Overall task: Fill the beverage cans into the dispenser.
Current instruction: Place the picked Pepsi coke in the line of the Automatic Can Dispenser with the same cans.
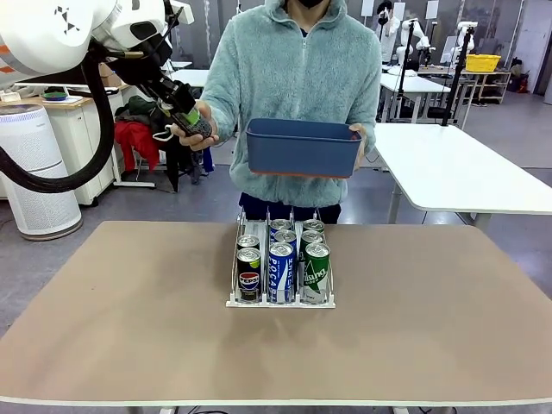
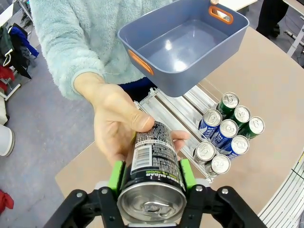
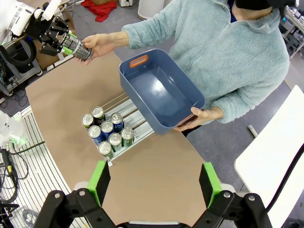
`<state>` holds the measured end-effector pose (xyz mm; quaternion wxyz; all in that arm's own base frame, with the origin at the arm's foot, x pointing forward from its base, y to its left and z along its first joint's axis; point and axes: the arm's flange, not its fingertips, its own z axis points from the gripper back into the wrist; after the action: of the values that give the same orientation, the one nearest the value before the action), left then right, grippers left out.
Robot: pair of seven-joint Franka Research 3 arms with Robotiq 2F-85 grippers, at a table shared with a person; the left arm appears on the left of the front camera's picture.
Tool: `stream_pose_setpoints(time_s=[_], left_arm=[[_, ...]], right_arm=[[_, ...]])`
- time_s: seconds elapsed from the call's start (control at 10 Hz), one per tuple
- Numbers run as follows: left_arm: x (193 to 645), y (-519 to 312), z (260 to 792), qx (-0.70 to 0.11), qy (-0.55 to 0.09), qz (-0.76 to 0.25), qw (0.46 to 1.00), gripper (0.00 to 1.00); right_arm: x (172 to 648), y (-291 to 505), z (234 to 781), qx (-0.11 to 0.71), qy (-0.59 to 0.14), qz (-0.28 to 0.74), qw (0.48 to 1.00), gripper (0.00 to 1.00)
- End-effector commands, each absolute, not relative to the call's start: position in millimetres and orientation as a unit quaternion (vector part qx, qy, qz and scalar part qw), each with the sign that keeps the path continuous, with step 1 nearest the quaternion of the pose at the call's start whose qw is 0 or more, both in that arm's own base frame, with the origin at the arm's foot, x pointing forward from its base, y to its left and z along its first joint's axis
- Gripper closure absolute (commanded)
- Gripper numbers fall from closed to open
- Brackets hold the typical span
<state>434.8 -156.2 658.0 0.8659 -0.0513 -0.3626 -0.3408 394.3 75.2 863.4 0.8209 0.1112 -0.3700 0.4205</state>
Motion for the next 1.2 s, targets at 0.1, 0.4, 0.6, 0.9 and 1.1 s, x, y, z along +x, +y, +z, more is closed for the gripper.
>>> stream_pose_setpoints(time_s=[0.1,0.4,0.6,0.9,1.1], left_arm=[[435.1,-155.1,658.0,-0.052,-0.363,-0.343,0.865,1.00],[435.1,-155.1,658.0,-0.052,-0.363,-0.343,0.865,1.00],[435.1,-155.1,658.0,-0.052,-0.363,-0.343,0.865,1.00],[435.1,-155.1,658.0,-0.052,-0.363,-0.343,0.865,1.00],[435.1,-155.1,658.0,-0.052,-0.363,-0.343,0.865,1.00]], right_arm=[[393.6,75.7,863.5,0.113,-0.369,0.415,0.824,0.00],[393.6,75.7,863.5,0.113,-0.369,0.415,0.824,0.00],[393.6,75.7,863.5,0.113,-0.369,0.415,0.824,0.00],[393.6,75.7,863.5,0.113,-0.369,0.415,0.824,0.00],[393.6,75.7,863.5,0.113,-0.369,0.415,0.824,0.00]])
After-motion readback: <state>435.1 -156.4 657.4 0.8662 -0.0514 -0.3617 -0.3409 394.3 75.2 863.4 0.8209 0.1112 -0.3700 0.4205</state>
